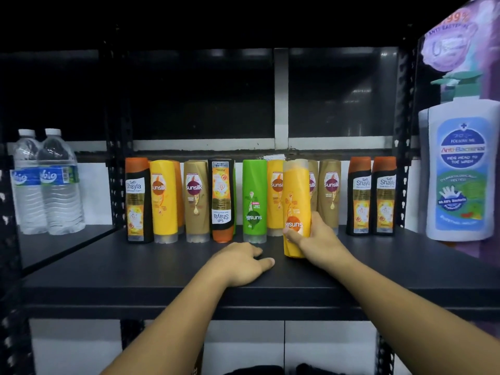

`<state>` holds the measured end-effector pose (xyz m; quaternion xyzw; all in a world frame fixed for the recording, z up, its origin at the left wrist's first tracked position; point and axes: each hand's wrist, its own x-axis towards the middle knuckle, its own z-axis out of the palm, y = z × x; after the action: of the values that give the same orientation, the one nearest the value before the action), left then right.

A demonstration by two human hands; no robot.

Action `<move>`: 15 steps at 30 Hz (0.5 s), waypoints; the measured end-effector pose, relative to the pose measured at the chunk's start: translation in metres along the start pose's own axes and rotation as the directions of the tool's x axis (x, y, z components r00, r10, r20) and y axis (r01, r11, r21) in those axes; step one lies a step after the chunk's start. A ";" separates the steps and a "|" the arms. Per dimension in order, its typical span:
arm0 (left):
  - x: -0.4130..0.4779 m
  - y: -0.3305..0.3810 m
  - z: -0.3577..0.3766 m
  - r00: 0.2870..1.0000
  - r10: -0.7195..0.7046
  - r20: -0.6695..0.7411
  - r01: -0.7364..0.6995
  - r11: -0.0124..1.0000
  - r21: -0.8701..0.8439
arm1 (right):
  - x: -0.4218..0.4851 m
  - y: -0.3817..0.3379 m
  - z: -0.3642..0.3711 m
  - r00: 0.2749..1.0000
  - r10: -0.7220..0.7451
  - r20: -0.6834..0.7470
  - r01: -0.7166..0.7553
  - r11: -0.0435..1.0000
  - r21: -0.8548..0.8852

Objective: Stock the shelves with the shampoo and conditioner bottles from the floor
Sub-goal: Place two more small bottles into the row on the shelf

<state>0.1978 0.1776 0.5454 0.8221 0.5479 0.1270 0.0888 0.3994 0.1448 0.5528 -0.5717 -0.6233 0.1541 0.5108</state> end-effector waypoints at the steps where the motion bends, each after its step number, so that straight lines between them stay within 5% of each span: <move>1: 0.000 0.002 0.000 1.000 0.001 -0.001 -0.001 1.000 0.010 | -0.004 -0.002 -0.002 1.000 0.005 -0.010 -0.006 1.000 -0.013; 9: -0.007 0.005 -0.002 0.998 -0.032 -0.057 0.032 0.999 -0.004 | -0.041 -0.007 -0.032 0.993 0.106 -0.058 -0.108 0.994 -0.029; 15: -0.014 0.007 -0.004 0.997 -0.033 -0.070 0.038 0.997 0.071 | -0.058 -0.026 -0.055 0.996 0.091 0.026 -0.080 0.957 -0.280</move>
<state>0.1972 0.1620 0.5492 0.8100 0.5694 0.1335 0.0426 0.4198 0.0651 0.5701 -0.6612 -0.6231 0.0977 0.4062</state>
